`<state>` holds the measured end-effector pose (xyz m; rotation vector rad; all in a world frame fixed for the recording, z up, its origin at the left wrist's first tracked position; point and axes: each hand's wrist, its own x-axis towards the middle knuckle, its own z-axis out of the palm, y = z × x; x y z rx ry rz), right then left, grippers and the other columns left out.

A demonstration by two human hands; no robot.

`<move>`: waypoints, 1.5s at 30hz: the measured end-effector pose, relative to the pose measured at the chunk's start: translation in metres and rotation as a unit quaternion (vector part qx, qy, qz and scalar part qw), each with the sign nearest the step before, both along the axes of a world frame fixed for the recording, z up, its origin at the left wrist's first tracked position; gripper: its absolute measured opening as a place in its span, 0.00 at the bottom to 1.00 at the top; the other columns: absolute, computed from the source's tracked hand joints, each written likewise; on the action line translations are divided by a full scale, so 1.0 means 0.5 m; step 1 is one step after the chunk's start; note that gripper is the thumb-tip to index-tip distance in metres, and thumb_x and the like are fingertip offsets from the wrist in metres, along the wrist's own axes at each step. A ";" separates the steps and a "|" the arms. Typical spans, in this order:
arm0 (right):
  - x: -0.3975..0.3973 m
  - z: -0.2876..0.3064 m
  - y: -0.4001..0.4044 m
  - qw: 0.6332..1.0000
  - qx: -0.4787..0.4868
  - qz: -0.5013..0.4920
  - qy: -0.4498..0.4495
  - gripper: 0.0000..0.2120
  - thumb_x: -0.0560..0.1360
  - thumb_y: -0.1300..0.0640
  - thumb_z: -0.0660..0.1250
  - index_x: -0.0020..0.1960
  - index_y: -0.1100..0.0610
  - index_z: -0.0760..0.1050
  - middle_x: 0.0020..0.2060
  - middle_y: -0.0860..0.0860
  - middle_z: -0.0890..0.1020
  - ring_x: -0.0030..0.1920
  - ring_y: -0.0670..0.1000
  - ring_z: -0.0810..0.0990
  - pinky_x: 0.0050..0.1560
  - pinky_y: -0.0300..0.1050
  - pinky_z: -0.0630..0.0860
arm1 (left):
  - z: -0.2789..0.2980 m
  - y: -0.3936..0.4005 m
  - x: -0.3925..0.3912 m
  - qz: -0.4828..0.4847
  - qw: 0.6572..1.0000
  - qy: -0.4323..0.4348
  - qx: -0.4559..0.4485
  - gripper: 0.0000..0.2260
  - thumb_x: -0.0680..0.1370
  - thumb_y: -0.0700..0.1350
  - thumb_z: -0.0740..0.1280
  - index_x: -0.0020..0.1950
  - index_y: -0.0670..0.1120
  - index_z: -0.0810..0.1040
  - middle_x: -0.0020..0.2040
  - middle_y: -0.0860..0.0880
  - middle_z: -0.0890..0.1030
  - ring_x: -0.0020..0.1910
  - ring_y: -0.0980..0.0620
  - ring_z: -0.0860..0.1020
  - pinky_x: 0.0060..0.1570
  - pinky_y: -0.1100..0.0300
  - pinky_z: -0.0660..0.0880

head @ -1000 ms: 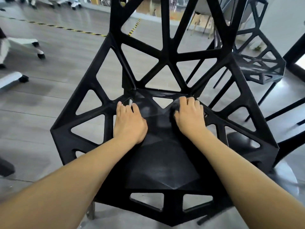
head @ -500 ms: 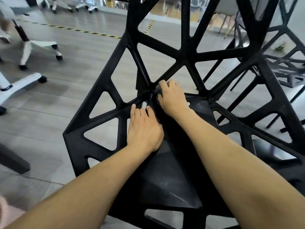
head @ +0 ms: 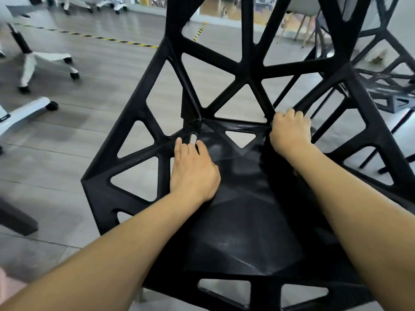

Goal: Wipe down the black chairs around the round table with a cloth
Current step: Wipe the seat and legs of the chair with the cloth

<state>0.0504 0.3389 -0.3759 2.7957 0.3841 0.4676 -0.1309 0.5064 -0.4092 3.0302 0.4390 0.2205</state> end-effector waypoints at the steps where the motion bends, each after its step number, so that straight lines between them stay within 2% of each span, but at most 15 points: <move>1: 0.006 0.001 0.008 0.999 0.025 0.016 0.024 0.14 0.79 0.58 0.63 0.62 0.63 0.72 0.58 0.63 0.76 0.59 0.66 0.75 0.58 0.58 0.71 | -0.001 0.000 0.000 0.002 1.000 0.001 -0.002 0.28 0.81 0.49 0.54 0.77 0.33 0.58 0.63 0.36 0.73 0.67 0.37 0.67 0.78 0.43 0.45; 4: 0.004 0.006 0.052 0.980 0.133 0.099 0.106 0.16 0.78 0.55 0.64 0.62 0.62 0.72 0.58 0.63 0.75 0.59 0.67 0.74 0.59 0.59 0.74 | -0.001 -0.001 -0.004 0.003 1.000 0.004 -0.002 0.29 0.81 0.49 0.54 0.77 0.33 0.57 0.63 0.35 0.72 0.67 0.36 0.66 0.78 0.43 0.44; 6: -0.017 0.007 0.115 0.961 0.172 0.167 0.135 0.15 0.78 0.55 0.64 0.62 0.60 0.73 0.57 0.61 0.76 0.59 0.64 0.75 0.56 0.55 0.72 | 0.001 -0.002 -0.007 0.004 1.000 0.002 0.003 0.29 0.81 0.50 0.53 0.77 0.33 0.57 0.64 0.34 0.72 0.67 0.36 0.66 0.78 0.43 0.44; 11: -0.068 0.001 0.284 0.939 0.184 0.256 0.140 0.14 0.78 0.55 0.64 0.62 0.59 0.73 0.58 0.59 0.76 0.58 0.63 0.75 0.56 0.54 0.71 | 0.000 0.005 -0.004 0.000 1.000 -0.007 0.009 0.30 0.81 0.52 0.54 0.77 0.33 0.58 0.63 0.34 0.72 0.67 0.36 0.67 0.78 0.43 0.45; 16: -0.055 -0.003 0.260 0.913 0.226 0.289 0.176 0.13 0.75 0.55 0.66 0.59 0.55 0.76 0.54 0.57 0.76 0.55 0.59 0.75 0.57 0.51 0.72 | -0.001 0.010 0.002 0.014 1.000 -0.014 -0.005 0.29 0.80 0.51 0.57 0.74 0.33 0.62 0.62 0.37 0.74 0.66 0.38 0.68 0.78 0.44 0.45; 19: -0.079 -0.013 0.234 0.900 0.226 0.326 0.181 0.15 0.74 0.56 0.68 0.59 0.56 0.76 0.51 0.58 0.77 0.54 0.61 0.76 0.56 0.56 0.73 | -0.002 0.009 0.002 0.020 0.999 -0.019 -0.018 0.27 0.79 0.50 0.59 0.73 0.34 0.63 0.62 0.38 0.74 0.67 0.40 0.68 0.79 0.45 0.44; 21: -0.068 -0.028 0.168 0.928 0.189 0.292 0.135 0.17 0.74 0.56 0.68 0.62 0.57 0.75 0.53 0.60 0.76 0.55 0.64 0.75 0.55 0.57 0.72 | -0.004 0.011 0.003 0.023 0.999 -0.023 -0.024 0.26 0.79 0.49 0.59 0.72 0.35 0.64 0.63 0.38 0.74 0.67 0.40 0.68 0.79 0.45 0.44; 24: -0.028 -0.027 0.025 0.977 0.169 0.129 0.038 0.17 0.75 0.55 0.66 0.62 0.56 0.75 0.56 0.62 0.76 0.57 0.67 0.74 0.57 0.61 0.70 | -0.006 0.012 0.008 0.029 0.999 -0.025 -0.035 0.26 0.79 0.47 0.58 0.73 0.34 0.63 0.64 0.37 0.73 0.69 0.39 0.66 0.79 0.46 0.43; 27: -0.033 -0.020 -0.039 0.974 0.200 0.088 0.063 0.18 0.74 0.54 0.65 0.64 0.53 0.75 0.58 0.61 0.76 0.58 0.68 0.74 0.62 0.62 0.70 | -0.006 0.009 0.012 0.032 0.999 -0.019 -0.024 0.26 0.79 0.46 0.57 0.74 0.33 0.61 0.66 0.36 0.72 0.70 0.38 0.65 0.79 0.45 0.42; 32: -0.232 -0.017 0.007 0.918 0.304 0.200 0.156 0.16 0.73 0.58 0.69 0.60 0.54 0.78 0.52 0.56 0.80 0.56 0.59 0.76 0.59 0.52 0.70 | 0.000 0.013 0.004 0.022 0.999 -0.018 -0.035 0.26 0.79 0.46 0.58 0.73 0.33 0.62 0.67 0.34 0.71 0.71 0.37 0.64 0.79 0.45 0.43; 35: -0.364 -0.011 0.003 0.892 0.319 0.249 0.200 0.17 0.72 0.55 0.69 0.60 0.51 0.77 0.48 0.52 0.78 0.52 0.53 0.75 0.55 0.47 0.70 | 0.005 0.022 0.001 0.011 0.999 -0.014 -0.051 0.24 0.79 0.44 0.58 0.72 0.33 0.63 0.67 0.32 0.71 0.72 0.35 0.64 0.79 0.45 0.42; 37: -0.378 -0.006 -0.040 0.908 0.299 0.218 0.196 0.17 0.73 0.52 0.67 0.62 0.49 0.75 0.49 0.52 0.77 0.52 0.56 0.75 0.56 0.51 0.71 | 0.005 0.025 0.000 0.010 0.998 -0.018 -0.060 0.23 0.79 0.43 0.58 0.70 0.33 0.65 0.65 0.31 0.72 0.71 0.35 0.64 0.79 0.45 0.43; 41: -0.357 0.000 -0.177 0.963 0.250 0.037 0.091 0.16 0.75 0.52 0.65 0.62 0.53 0.74 0.53 0.56 0.76 0.54 0.62 0.74 0.56 0.55 0.70 | 0.006 0.023 -0.001 0.008 0.997 -0.029 -0.071 0.19 0.79 0.42 0.59 0.64 0.30 0.68 0.63 0.29 0.73 0.70 0.32 0.65 0.79 0.45 0.44; 43: -0.384 -0.007 -0.189 0.966 0.247 0.040 0.063 0.17 0.74 0.52 0.65 0.62 0.55 0.75 0.53 0.56 0.77 0.53 0.63 0.75 0.56 0.56 0.69 | 0.009 0.023 -0.003 0.010 0.997 -0.027 -0.074 0.19 0.80 0.42 0.59 0.65 0.29 0.67 0.64 0.28 0.72 0.71 0.32 0.64 0.79 0.46 0.44; 45: -0.428 -0.008 -0.158 0.954 0.277 0.074 0.089 0.19 0.72 0.50 0.63 0.61 0.55 0.76 0.52 0.55 0.77 0.53 0.62 0.75 0.57 0.57 0.71 | 0.007 0.030 -0.005 0.009 0.997 -0.031 -0.075 0.20 0.80 0.42 0.59 0.66 0.29 0.67 0.65 0.28 0.71 0.72 0.32 0.63 0.79 0.45 0.45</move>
